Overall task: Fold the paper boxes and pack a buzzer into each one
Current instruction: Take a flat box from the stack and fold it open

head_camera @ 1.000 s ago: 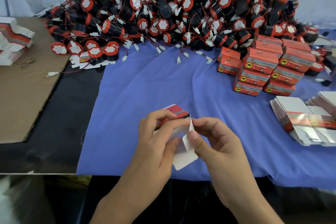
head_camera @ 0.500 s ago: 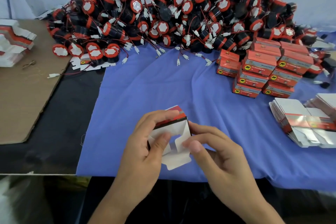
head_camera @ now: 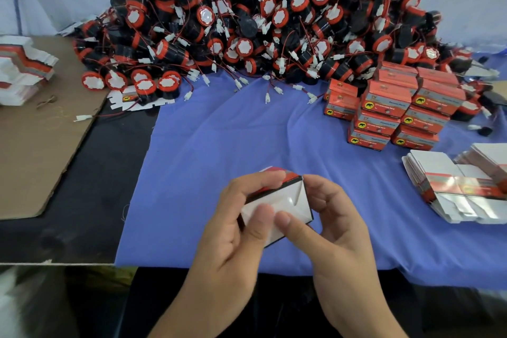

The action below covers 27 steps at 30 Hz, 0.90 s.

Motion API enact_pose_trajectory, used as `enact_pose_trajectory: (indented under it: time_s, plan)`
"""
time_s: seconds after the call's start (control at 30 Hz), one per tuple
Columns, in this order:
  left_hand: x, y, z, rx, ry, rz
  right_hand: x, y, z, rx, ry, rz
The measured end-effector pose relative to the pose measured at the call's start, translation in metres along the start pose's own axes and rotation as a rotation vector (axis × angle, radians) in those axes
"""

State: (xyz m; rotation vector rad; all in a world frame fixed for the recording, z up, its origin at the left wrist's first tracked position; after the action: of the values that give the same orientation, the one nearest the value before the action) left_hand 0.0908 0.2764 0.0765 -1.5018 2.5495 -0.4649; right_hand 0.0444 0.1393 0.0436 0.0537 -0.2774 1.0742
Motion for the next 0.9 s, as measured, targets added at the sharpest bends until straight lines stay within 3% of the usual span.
enact_pose_trajectory:
  time_s: [0.13, 0.4, 0.9]
  plan:
    - [0.006, 0.006, -0.002, 0.073, -0.075, -0.056, 0.003, 0.002, -0.005, 0.06, -0.075, -0.025]
    - [0.005, 0.005, 0.0, 0.103, 0.054, -0.229, 0.005, 0.003, -0.001, 0.056, -0.153, -0.126]
    - [0.011, 0.015, -0.002, 0.174, -0.188, -0.375, 0.004, 0.009, -0.007, 0.124, -0.212, -0.223]
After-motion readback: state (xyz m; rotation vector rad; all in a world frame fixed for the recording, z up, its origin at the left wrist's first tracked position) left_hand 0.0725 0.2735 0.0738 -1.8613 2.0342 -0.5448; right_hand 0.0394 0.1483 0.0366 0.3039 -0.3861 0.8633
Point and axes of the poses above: each hand's wrist, its own y-axis away from the middle knuckle, its own x-axis out of the palm, z = x × y, the point moved 9 cm from there along -y, towards the middle knuckle
